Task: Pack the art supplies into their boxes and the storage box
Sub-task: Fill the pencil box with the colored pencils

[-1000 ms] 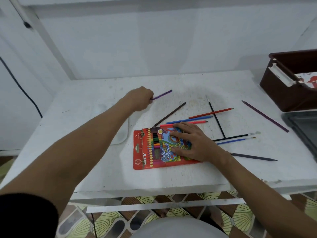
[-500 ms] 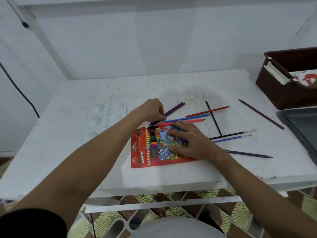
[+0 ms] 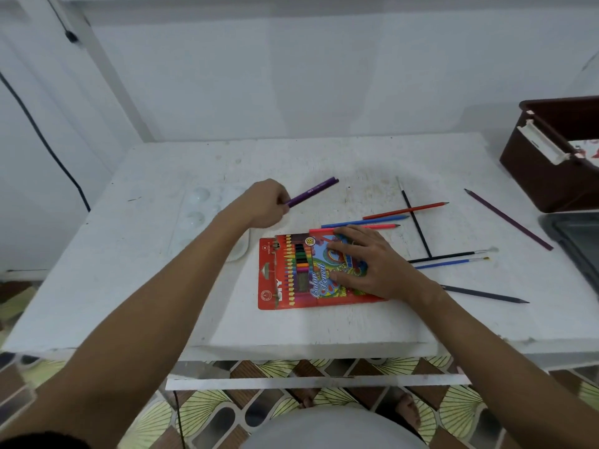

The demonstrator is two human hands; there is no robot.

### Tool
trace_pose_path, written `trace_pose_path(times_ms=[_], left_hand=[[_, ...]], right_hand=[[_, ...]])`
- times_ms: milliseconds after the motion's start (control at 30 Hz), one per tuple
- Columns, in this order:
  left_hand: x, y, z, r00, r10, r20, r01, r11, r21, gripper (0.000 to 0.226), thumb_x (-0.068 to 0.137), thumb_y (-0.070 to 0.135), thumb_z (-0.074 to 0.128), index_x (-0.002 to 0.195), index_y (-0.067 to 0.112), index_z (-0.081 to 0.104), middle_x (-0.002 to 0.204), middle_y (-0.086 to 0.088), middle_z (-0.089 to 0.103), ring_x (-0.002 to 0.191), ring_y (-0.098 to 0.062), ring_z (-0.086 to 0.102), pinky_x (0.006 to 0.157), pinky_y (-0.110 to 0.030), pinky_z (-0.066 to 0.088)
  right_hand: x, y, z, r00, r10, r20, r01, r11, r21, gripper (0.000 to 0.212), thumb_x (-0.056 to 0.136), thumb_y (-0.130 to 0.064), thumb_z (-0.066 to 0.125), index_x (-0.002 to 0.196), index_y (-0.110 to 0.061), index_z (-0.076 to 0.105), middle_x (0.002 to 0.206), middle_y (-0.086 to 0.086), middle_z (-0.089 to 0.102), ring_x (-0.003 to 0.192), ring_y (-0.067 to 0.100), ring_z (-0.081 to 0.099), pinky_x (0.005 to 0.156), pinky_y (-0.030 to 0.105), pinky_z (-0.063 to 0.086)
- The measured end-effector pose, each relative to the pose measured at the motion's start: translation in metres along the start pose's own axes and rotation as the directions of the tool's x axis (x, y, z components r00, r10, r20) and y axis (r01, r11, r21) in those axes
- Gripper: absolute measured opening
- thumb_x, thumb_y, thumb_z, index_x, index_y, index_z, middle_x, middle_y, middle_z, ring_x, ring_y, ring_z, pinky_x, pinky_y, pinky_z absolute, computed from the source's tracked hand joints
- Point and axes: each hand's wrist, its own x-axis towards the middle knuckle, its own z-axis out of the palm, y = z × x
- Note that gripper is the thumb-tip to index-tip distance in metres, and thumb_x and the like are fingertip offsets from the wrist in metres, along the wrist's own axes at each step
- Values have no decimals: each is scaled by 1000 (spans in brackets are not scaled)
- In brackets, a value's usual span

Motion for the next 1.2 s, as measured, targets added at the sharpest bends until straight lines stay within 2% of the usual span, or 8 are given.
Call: trace_pose_path(times_ms=[100, 200, 233, 333, 400, 633, 833, 1200], left_hand=[[-42, -22, -14, 999, -53, -11, 52, 994, -95, 13, 92, 19, 60, 99, 15, 70, 86, -2, 69, 75, -14, 62, 68, -26, 48], [-93, -46, -22, 988, -82, 132, 106, 977, -186, 9, 89, 16, 64, 86, 18, 72, 69, 2, 69, 50, -1, 55, 49, -13, 40], [-108, -54, -23, 979, -87, 184, 128, 966, -224, 9, 88, 14, 65, 87, 18, 72, 68, 1, 70, 49, -1, 55, 49, -14, 40], [-141, -80, -20, 957, -125, 263, 216, 909, -356, 12, 88, 9, 65, 95, 19, 67, 77, -5, 74, 68, -19, 66, 60, -32, 46], [-154, -96, -16, 948, -145, 283, 256, 875, -410, 8, 88, 6, 65, 92, 12, 68, 78, -9, 74, 71, -26, 65, 64, -36, 45], [-168, -104, -7, 936, -108, 336, 273, 824, -497, 15, 90, 1, 61, 89, 8, 74, 78, -12, 72, 66, -16, 61, 56, -24, 46], [-155, -92, -1, 945, -96, 312, 243, 845, -476, 18, 90, 4, 61, 85, 12, 75, 72, -14, 69, 58, -12, 53, 56, -21, 44], [-160, -106, -3, 956, -107, 272, 246, 797, -551, 16, 90, 3, 60, 89, 11, 74, 79, -21, 69, 65, -19, 58, 56, -29, 45]], right_hand=[[0, -1, -1, 1000, -9, -12, 10, 1000, 4, 77, 75, -81, 37, 137, -36, 45, 150, -9, 31, 140, 11, 20, 113, 32, 17], [0, -2, -3, 1000, -14, -21, 14, 1000, 10, 80, 73, -82, 36, 136, -34, 47, 149, -7, 33, 140, 11, 21, 112, 30, 16], [0, -2, -3, 1000, -13, -23, 14, 1000, 9, 80, 73, -83, 36, 136, -34, 47, 149, -7, 33, 140, 12, 21, 112, 30, 16], [0, -2, -2, 1000, -17, -23, 17, 1000, 5, 80, 73, -83, 36, 136, -34, 47, 149, -7, 34, 139, 11, 21, 111, 29, 15], [1, -2, -1, 999, -21, -29, 21, 1000, 11, 80, 73, -83, 36, 136, -34, 48, 149, -7, 35, 139, 11, 22, 111, 30, 16], [1, -2, 0, 999, -33, -39, 33, 999, 4, 79, 74, -82, 37, 135, -33, 49, 148, -6, 36, 138, 11, 24, 112, 32, 19], [1, -2, -1, 998, -35, -48, 36, 999, 6, 78, 74, -82, 38, 135, -33, 49, 148, -7, 36, 138, 11, 25, 113, 33, 21], [-1, -4, -2, 998, -31, -59, 33, 999, 32, 75, 76, -73, 43, 136, -29, 48, 148, -7, 36, 132, -2, 18, 111, 28, 17]])
